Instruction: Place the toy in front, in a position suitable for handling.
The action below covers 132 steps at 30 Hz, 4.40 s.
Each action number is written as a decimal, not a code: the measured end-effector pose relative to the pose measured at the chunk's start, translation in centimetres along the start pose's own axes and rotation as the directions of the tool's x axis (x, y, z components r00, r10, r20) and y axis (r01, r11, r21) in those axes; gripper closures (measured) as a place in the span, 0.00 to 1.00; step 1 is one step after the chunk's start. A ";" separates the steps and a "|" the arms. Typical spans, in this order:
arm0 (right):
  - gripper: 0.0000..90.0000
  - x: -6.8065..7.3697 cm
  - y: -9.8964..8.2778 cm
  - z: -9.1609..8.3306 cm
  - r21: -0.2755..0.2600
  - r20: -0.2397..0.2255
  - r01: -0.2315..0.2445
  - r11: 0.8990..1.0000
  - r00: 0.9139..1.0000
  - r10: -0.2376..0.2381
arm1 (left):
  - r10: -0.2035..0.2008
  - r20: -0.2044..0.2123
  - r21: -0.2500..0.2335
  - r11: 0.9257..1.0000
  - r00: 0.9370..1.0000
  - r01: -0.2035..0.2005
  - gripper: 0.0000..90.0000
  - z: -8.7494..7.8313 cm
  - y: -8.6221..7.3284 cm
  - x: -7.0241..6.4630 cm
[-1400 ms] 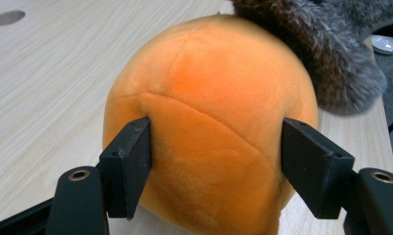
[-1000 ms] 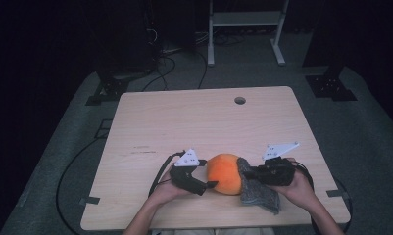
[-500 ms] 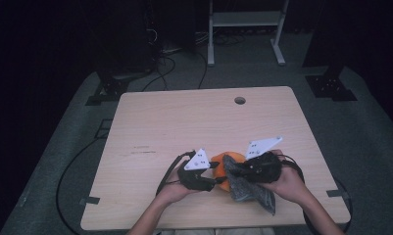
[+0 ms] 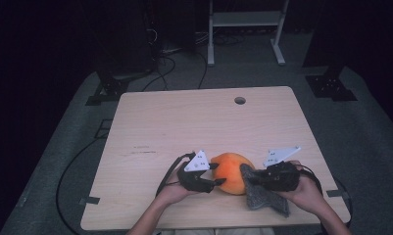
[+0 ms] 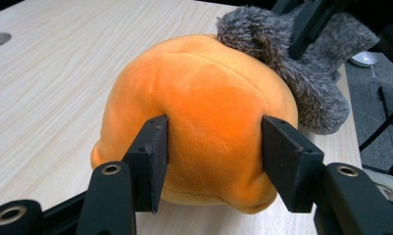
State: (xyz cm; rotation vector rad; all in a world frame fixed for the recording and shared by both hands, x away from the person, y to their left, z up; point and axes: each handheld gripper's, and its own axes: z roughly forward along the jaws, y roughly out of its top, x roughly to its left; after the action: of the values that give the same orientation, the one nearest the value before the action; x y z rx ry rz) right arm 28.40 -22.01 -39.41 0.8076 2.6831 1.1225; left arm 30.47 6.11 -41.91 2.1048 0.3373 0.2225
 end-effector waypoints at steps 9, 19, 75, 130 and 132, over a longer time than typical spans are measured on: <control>0.86 2.3 3.7 1.1 -0.062 -0.048 0.092 0.994 0.994 -0.095 | 0.004 -0.018 0.015 1.000 1.000 -0.004 0.50 0.1 0.6 0.2; 0.86 1.7 -0.2 1.4 0.032 -0.048 0.054 0.998 0.997 -0.052 | -0.002 -0.017 0.011 1.000 1.000 0.002 0.49 0.0 -0.4 0.2; 0.87 0.4 -0.4 0.0 0.020 -0.046 0.014 1.000 0.999 -0.013 | 0.049 -0.005 0.035 0.998 0.999 -0.049 0.36 0.4 -0.9 -1.7; 0.87 -2.9 -2.1 0.0 -0.130 -0.172 -0.193 0.973 0.970 0.170 | -0.155 0.072 -0.042 0.987 0.985 0.158 0.41 0.7 -1.0 -0.1; 0.87 -3.1 -1.6 -0.7 -0.157 -0.156 -0.188 0.970 0.974 0.163 | -0.107 0.046 -0.102 0.988 0.993 0.111 0.42 0.5 -0.2 0.0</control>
State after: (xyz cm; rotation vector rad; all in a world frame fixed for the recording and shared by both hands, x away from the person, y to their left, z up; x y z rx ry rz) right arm 30.12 -25.01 -40.30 0.9859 2.6186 1.4812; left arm 30.61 5.80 -42.31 1.9781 0.4072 0.1305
